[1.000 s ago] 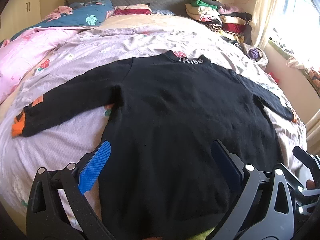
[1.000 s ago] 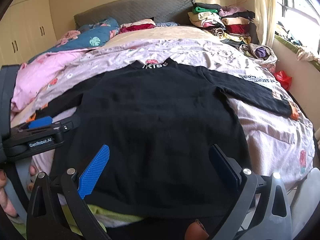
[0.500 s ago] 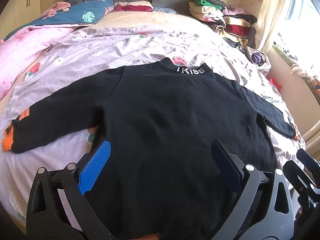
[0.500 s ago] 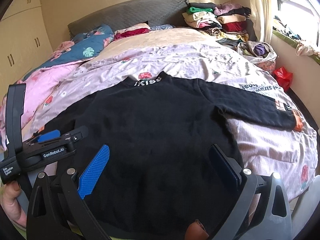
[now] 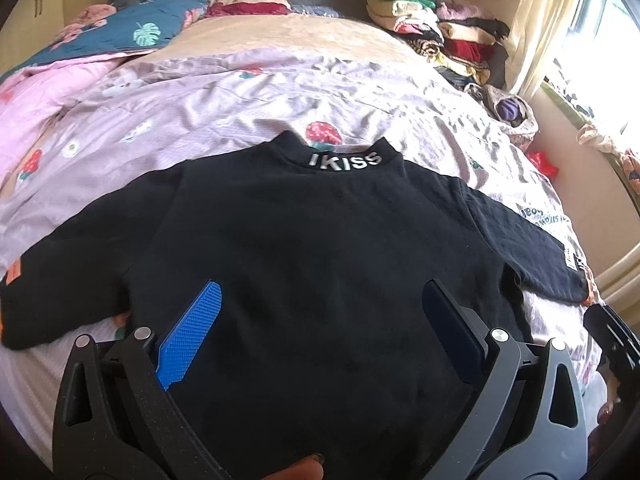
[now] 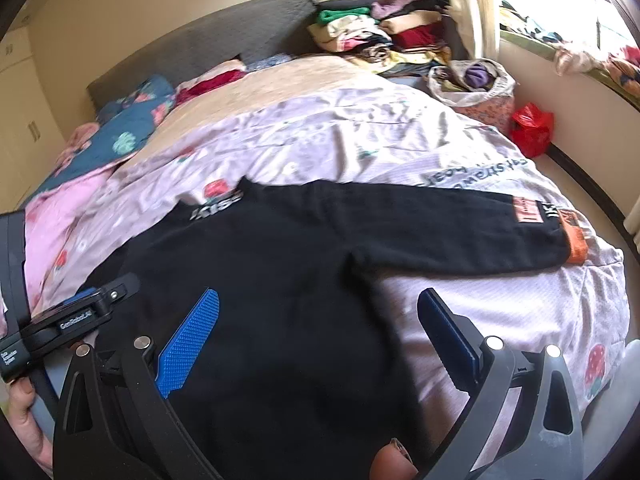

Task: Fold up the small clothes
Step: 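Move the right gripper to the orange cuff of the nearest sleeve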

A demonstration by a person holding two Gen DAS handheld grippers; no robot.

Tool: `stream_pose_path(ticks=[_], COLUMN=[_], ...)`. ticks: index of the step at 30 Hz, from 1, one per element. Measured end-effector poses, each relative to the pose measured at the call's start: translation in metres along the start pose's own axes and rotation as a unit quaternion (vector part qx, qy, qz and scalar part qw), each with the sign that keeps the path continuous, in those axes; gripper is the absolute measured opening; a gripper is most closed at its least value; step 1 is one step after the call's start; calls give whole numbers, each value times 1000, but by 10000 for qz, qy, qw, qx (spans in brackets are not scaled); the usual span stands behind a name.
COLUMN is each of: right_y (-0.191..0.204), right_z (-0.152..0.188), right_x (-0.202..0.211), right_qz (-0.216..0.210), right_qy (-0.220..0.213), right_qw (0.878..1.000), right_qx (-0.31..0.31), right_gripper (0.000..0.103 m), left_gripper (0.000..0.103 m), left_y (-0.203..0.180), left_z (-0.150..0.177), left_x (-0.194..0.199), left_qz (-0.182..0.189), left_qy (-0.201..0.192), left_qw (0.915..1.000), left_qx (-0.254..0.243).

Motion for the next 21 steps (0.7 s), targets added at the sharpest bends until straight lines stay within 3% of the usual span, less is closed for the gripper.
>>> stream_pose_path(ticks=[13, 21], right_y=[-97, -156], right_z=[3, 24], right_x=[-38, -55], right_qz=[263, 544], right_qy=[194, 329], right_qw=[9940, 9810], right_qx=[-1048, -1834], right_gripper=[99, 99], left_gripper=[95, 95], left_y=[-47, -75], left_z=[-15, -14], left_x=[-37, -63], left_qz=[51, -30], left_qy=[119, 276], left_qw=[9997, 9989], left_qx=[-211, -390])
Point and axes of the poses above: each gripper's, at about its wrist camera, not at the fingertips, and x roughly against the way its jaws point, y to its left, z to its underside, the point moved 5 cm from there along -x, roughly the way its jaws point, and after that the axes turned 12 degrees about x, right-handed, at the moved point
